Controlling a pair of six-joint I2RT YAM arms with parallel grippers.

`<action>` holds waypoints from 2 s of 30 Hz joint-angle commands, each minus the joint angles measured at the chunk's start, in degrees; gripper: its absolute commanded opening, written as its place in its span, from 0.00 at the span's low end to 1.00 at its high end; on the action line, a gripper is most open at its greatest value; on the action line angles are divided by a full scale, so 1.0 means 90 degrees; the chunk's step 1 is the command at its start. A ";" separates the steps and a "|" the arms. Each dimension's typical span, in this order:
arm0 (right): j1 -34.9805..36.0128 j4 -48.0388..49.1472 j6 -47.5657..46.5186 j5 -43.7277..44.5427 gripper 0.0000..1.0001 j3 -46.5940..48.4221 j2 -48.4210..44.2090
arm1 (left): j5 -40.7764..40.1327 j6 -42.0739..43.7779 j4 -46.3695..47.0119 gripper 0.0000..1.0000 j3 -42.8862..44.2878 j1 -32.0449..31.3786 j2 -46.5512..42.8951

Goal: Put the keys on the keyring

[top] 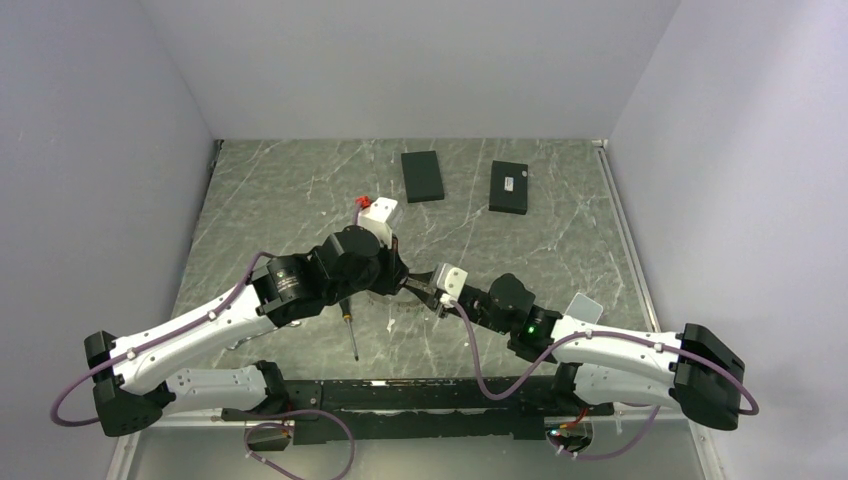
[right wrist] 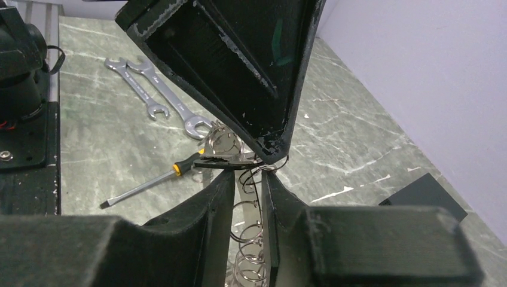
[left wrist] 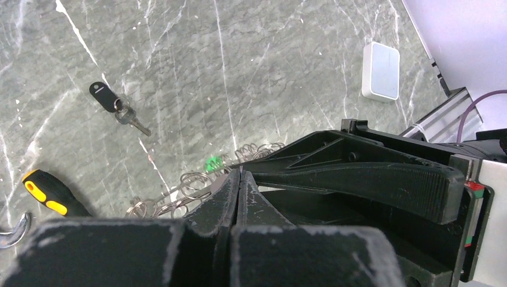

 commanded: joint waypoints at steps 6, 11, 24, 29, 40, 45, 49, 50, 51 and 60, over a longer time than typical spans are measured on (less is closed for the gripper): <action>0.0018 0.0316 -0.0002 0.0013 0.15 0.0297 -0.0109 | 0.0086 -0.0271 0.0504 0.00 0.0095 0.0002 0.0000; 0.0026 0.0230 -0.0019 0.0041 0.00 0.0322 -0.0067 | 0.0165 -0.0223 0.0548 0.00 0.0104 0.0002 0.0017; 0.0031 -0.0062 -0.0091 -0.0814 0.00 0.0263 -0.0700 | -0.0277 0.0624 -0.0177 0.00 0.0364 0.0002 -0.0213; 0.0091 -0.0304 -0.0005 -0.1297 0.00 0.0355 -0.0986 | 0.0091 0.1221 -0.0169 0.00 0.0180 0.0012 -0.0219; 0.0528 -0.0773 -0.0276 -0.1223 0.00 0.0505 -0.1331 | 0.0859 0.1618 -0.0420 0.00 0.0124 0.0196 -0.0021; 0.0767 -0.1057 -0.0544 -0.0974 0.00 0.0707 -0.1280 | 0.0923 0.1514 -0.0829 0.00 0.0190 0.0251 0.0167; 0.0955 -0.1167 -0.0732 -0.0730 0.00 0.0764 -0.1367 | 0.0933 0.1350 -0.1168 0.00 0.0220 0.0354 0.0360; 0.0993 -0.1189 -0.0781 -0.0671 0.00 0.0780 -0.1385 | 0.1045 0.1319 -0.1145 0.00 0.0181 0.0374 0.0369; 0.1026 -0.1204 -0.0818 -0.0633 0.00 0.0787 -0.1395 | 0.1178 0.1294 -0.1058 0.00 0.0120 0.0405 0.0354; 0.1102 -0.1097 -0.0959 -0.0310 0.00 0.0645 -0.1365 | 0.2539 0.1639 -0.0696 0.00 0.0160 0.0442 0.0416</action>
